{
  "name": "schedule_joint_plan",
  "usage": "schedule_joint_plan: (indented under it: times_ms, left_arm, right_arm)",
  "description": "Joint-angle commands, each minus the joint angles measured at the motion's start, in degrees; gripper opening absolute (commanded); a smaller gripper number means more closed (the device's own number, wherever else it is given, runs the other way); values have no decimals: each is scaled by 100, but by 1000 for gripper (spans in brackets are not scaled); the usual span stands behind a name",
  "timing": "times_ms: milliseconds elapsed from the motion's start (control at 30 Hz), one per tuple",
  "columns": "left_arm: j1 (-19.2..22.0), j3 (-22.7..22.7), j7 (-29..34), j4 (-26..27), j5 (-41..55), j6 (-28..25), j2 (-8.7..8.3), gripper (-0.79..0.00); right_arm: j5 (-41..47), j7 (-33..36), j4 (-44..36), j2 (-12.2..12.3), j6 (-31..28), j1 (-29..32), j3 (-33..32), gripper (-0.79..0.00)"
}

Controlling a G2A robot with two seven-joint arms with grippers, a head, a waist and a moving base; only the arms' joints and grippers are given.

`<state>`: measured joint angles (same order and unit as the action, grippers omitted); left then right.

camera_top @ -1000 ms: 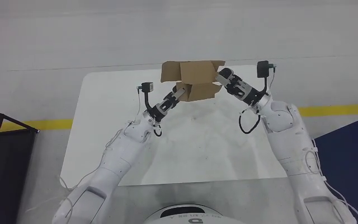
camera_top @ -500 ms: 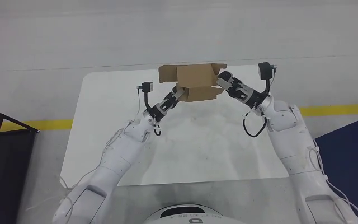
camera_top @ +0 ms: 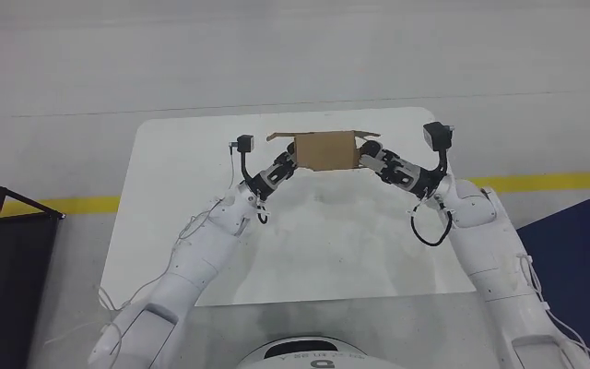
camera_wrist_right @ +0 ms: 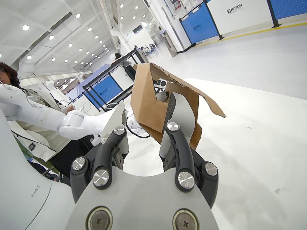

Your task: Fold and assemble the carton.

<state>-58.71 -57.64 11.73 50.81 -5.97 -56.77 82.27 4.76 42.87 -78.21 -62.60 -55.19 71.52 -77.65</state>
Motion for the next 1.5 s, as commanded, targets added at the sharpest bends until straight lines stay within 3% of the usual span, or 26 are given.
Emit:
schedule_joint_plan:
  times_ms: [0,133,200,467,500,767,867,1100,1467]
  left_arm:
    - [3,8,-9,-3,7,-3,7,-785]
    - [14,19,-15,-8,44,-15,19,-785]
    - [17,22,-10,-14,60,-21,23,-785]
    - [33,31,51,-30,126,-43,33,-785]
    - [36,32,60,-32,135,-50,34,-785]
    - [50,11,43,-50,100,-60,37,-785]
    - [48,13,45,-45,94,-71,41,-785]
    - [42,25,57,-28,118,-84,51,-785]
    - [36,-9,59,-15,72,-65,47,-785]
  right_arm:
    - [65,87,7,19,35,24,15,-329]
    - [74,126,80,50,185,46,18,-80]
    - [72,69,112,55,229,55,24,0]
    - [-45,-162,208,53,339,-6,124,0]
    - [-28,-161,204,53,323,-19,149,-6]
    - [385,-131,334,56,76,-145,295,-320]
    - [725,-89,404,54,-33,-183,375,-397]
    - [1509,363,835,53,-18,-394,647,-397]
    - [1923,413,921,114,-209,-462,778,-520]
